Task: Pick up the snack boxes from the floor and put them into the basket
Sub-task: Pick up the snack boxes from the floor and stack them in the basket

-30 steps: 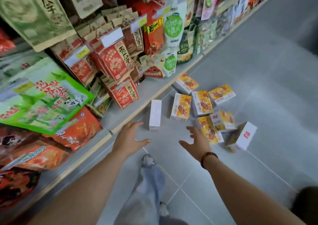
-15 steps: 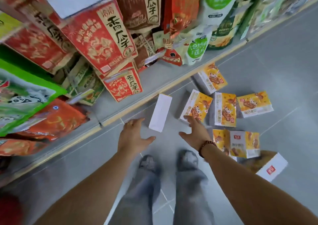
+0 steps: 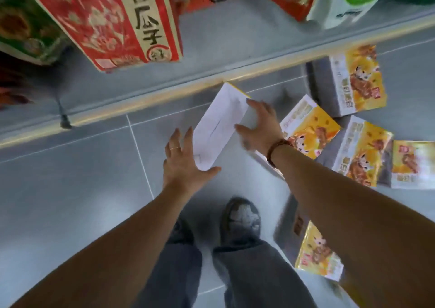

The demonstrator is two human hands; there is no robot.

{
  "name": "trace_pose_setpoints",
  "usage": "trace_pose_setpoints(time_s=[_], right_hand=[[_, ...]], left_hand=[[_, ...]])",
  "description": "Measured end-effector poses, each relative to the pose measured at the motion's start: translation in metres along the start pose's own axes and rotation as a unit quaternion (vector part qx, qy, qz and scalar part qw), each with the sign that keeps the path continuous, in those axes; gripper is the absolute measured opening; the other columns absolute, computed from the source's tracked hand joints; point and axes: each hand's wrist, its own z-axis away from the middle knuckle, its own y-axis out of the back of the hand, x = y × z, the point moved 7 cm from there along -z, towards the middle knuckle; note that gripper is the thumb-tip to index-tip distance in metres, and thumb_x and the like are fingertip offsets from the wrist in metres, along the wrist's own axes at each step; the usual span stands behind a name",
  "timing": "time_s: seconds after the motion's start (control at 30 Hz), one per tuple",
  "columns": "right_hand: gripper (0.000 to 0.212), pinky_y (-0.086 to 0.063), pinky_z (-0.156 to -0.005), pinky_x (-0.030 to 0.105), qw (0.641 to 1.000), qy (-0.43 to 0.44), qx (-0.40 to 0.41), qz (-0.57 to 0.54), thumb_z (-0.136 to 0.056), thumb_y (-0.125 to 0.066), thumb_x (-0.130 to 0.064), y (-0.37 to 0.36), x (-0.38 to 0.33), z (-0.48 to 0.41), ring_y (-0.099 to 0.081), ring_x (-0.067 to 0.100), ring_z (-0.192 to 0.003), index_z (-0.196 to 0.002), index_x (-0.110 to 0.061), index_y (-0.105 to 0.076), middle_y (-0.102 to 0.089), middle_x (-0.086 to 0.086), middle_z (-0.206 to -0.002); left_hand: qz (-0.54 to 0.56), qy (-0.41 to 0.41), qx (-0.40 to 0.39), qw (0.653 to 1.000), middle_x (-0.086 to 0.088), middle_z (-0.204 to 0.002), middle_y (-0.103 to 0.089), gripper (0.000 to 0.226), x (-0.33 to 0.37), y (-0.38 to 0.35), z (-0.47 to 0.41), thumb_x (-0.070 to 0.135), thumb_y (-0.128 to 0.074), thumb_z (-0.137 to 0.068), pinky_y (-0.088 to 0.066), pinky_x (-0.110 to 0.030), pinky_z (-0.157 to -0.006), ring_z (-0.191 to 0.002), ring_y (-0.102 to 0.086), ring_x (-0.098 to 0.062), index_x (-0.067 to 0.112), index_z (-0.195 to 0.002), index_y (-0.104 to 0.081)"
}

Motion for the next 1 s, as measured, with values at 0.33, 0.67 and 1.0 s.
trace_pose_setpoints(time_s=[0.33,0.67,1.0], right_hand=[[0.058,-0.035,-0.086,0.018,0.999,0.002,0.048,-0.012,-0.078,-0.073,-0.031,-0.017,-0.001,-0.067,-0.051,0.019,-0.116,-0.128,-0.014,-0.049,-0.052,0.003,-0.128],[0.029,-0.045,-0.07,0.018,0.996,0.077,-0.043,-0.014,-0.069,-0.08,-0.02,0.022,-0.088,0.048,-0.057,0.012,-0.078,-0.094,-0.014,-0.067,-0.064,-0.001,-0.087],[0.048,-0.04,-0.07,0.013,0.951,0.279,-0.128,-0.033,-0.067,-0.084,-0.029,0.055,-0.31,0.238,-0.056,0.009,-0.091,-0.108,-0.019,-0.062,-0.063,-0.006,-0.099]], left_hand=[[0.084,0.03,-0.002,0.996,-0.003,-0.127,-0.038,0.096,-0.022,-0.036,-0.034,0.029,-0.072,-0.06,-0.042,-0.033,-0.085,-0.116,-0.032,-0.023,0.027,-0.141,-0.019],[0.091,0.0,-0.043,0.995,0.003,-0.124,-0.049,0.108,-0.035,0.094,0.061,0.061,-0.077,-0.043,-0.048,-0.036,-0.09,-0.113,-0.045,-0.021,0.036,-0.137,-0.03],[0.102,0.048,0.09,0.99,0.007,-0.116,-0.053,0.112,-0.044,0.343,0.254,0.058,-0.074,-0.03,-0.038,-0.022,-0.08,-0.104,-0.05,-0.015,0.035,-0.134,-0.042]])
